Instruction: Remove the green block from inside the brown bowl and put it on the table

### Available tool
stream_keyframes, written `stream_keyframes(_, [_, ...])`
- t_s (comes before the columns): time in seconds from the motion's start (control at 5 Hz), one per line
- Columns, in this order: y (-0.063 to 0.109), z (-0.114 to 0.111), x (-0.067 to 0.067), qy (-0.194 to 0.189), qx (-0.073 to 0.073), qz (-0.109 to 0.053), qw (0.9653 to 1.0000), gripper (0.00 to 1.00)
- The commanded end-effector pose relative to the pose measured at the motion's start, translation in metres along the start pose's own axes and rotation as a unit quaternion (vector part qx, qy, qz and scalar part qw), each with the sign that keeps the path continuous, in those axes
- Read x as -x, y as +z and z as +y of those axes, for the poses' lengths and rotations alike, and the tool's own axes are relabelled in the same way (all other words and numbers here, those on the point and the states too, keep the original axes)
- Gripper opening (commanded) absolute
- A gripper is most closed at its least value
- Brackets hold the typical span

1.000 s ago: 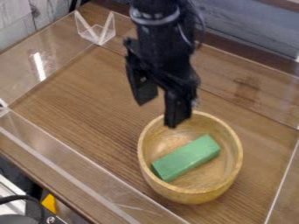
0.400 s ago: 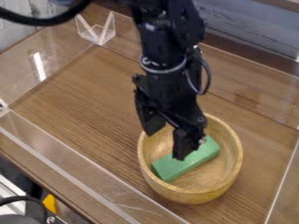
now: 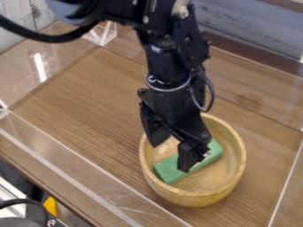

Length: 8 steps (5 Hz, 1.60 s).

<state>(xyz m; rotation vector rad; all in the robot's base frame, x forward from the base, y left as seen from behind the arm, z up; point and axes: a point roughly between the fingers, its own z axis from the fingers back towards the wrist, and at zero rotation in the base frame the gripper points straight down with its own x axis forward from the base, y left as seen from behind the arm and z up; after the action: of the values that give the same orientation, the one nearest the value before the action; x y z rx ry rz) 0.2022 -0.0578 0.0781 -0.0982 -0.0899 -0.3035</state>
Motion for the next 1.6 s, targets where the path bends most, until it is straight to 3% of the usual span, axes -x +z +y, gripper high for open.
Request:
stream_keyframes(0.0, [-0.003,-0.002,-0.004,-0.004,-0.002,-0.011,0.9999,1.0])
stream_keyframes(1.0, [-0.028,0.008,-0.011,0.011,-0.003,-0.002,0.9999,1.0])
stream_keyframes(1.2, [-0.031,0.008,-0.012,0.012,-0.002,0.0,0.9999,0.0])
stream_keyframes(1.4, [-0.025,0.007,-0.012,0.014,0.0,0.004,0.9999,0.0])
